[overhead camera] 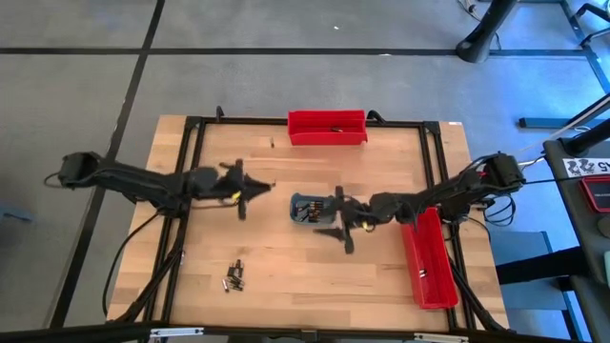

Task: Sort batteries
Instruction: Put the silver battery into the bottom red bin

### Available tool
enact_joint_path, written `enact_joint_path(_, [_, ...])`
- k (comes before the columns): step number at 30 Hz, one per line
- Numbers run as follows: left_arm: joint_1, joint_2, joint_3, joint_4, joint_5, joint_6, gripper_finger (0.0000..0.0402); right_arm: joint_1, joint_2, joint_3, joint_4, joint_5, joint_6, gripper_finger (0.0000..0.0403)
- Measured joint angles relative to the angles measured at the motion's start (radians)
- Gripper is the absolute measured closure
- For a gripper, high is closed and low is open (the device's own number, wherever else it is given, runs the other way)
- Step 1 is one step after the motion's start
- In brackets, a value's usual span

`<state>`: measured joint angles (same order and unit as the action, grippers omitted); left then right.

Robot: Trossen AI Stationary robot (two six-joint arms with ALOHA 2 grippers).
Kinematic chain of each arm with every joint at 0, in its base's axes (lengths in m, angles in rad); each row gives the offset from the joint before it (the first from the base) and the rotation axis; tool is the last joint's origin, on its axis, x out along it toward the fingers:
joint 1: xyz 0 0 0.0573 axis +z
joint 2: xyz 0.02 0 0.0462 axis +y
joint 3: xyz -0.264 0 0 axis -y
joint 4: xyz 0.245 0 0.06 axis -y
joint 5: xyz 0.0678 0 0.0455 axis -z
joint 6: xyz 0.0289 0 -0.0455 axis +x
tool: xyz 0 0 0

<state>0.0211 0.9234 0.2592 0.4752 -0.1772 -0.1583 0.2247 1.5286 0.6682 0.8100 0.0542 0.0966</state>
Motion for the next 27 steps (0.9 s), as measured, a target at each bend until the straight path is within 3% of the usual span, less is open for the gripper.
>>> enact_joint_path(5, [-0.203,0.047,-0.094,0.370,-0.071,0.017,0.0387,0.115,0.076,0.011,0.236,-0.029,-0.104,0.0194])
enact_joint_path(11, [-0.393,0.141,-0.091,0.571,-0.202,0.088,0.0387,0.218,0.092,0.099,0.161,0.133,-0.200,0.0194])
enact_joint_path(17, [-0.479,0.278,-0.037,0.618,-0.210,0.095,0.0387,0.215,0.098,0.182,0.011,0.283,-0.177,0.0194])
enact_joint_path(27, [-0.509,0.452,0.101,0.621,-0.210,0.211,0.0387,0.146,0.267,0.286,0.105,0.293,-0.179,0.0194])
